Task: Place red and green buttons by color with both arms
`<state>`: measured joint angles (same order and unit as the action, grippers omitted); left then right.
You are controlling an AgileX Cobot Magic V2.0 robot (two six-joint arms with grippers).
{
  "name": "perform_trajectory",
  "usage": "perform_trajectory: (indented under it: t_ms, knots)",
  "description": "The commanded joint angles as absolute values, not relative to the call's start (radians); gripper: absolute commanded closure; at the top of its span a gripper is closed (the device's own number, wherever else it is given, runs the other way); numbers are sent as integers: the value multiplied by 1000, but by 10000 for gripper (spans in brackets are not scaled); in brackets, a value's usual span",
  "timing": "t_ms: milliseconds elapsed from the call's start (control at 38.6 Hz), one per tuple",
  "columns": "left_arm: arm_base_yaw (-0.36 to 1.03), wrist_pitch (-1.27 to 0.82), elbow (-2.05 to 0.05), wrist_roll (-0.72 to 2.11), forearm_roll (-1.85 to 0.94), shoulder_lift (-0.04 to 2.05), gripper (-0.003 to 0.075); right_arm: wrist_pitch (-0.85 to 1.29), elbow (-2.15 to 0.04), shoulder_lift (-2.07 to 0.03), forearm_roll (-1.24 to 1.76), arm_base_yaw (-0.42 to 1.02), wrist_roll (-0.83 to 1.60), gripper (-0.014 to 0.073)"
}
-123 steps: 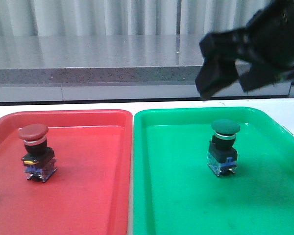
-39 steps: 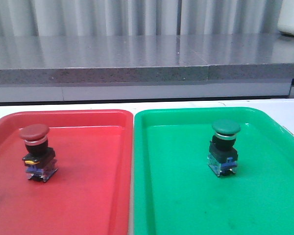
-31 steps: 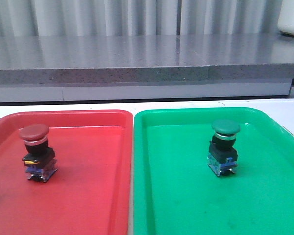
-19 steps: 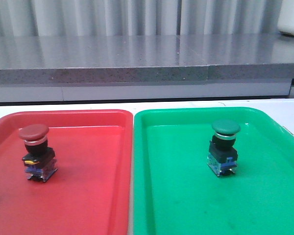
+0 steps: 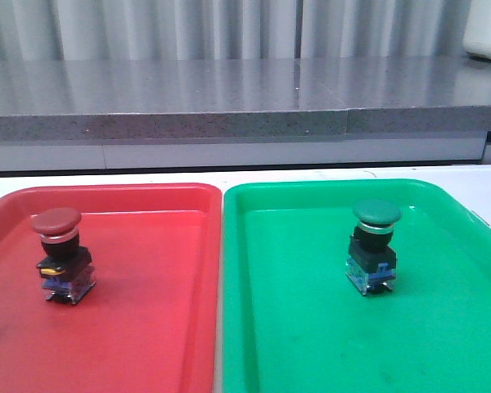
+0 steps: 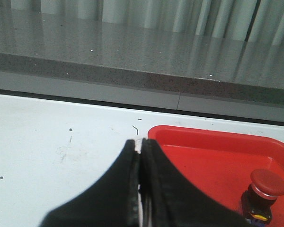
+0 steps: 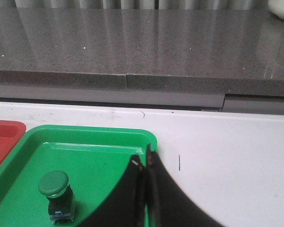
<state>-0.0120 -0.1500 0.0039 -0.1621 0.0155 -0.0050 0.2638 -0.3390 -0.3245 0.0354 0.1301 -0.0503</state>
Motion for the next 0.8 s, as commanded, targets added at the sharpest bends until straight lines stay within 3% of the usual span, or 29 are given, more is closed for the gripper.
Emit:
perform_trajectory:
  t_ms: [0, 441, 778]
  knots:
    - [-12, -65, 29, -166, 15, -23, 740, 178, -366, -329, 30, 123, -41, 664]
    - [-12, -65, 29, -166, 15, -23, 740, 147, -343, -328, 26, 132, -41, 664]
    - [-12, -65, 29, -166, 15, -21, 740, 115, -92, -128, 24, 6, 0, 664]
